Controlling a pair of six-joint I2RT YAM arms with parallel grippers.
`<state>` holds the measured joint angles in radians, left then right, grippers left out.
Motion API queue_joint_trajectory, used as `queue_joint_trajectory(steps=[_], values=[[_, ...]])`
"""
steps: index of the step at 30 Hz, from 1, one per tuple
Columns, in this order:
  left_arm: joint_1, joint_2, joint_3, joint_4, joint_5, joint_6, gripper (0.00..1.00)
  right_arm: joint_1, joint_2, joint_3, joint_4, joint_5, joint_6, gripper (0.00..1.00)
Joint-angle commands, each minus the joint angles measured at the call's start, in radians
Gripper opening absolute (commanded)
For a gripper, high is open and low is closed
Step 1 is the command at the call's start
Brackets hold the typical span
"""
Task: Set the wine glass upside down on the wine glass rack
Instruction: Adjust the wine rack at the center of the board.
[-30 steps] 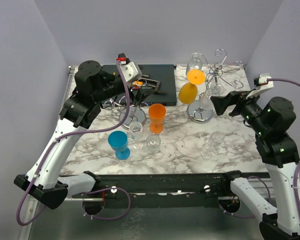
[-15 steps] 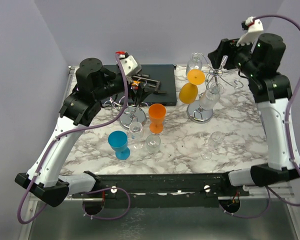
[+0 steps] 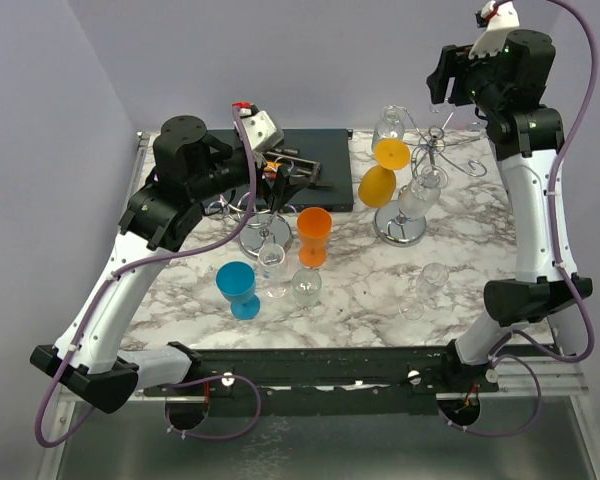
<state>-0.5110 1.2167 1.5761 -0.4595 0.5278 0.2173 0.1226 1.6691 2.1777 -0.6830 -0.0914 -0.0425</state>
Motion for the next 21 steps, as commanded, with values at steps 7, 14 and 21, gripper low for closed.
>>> queue_joint_trajectory(steps=[7, 14, 21], values=[[0.0, 0.065, 0.079, -0.015, 0.049, -0.014, 0.98, -0.115, 0.037, -0.134, 0.085, 0.053, 0.039, 0.7], [-0.01, 0.222, 0.251, -0.013, 0.097, -0.053, 0.94, -0.191, -0.017, -0.245, 0.115, 0.035, 0.124, 0.7], [-0.068, 0.436, 0.509, -0.013, 0.102, -0.081, 0.92, -0.238, -0.055, -0.276, 0.108, 0.047, 0.158, 0.71]])
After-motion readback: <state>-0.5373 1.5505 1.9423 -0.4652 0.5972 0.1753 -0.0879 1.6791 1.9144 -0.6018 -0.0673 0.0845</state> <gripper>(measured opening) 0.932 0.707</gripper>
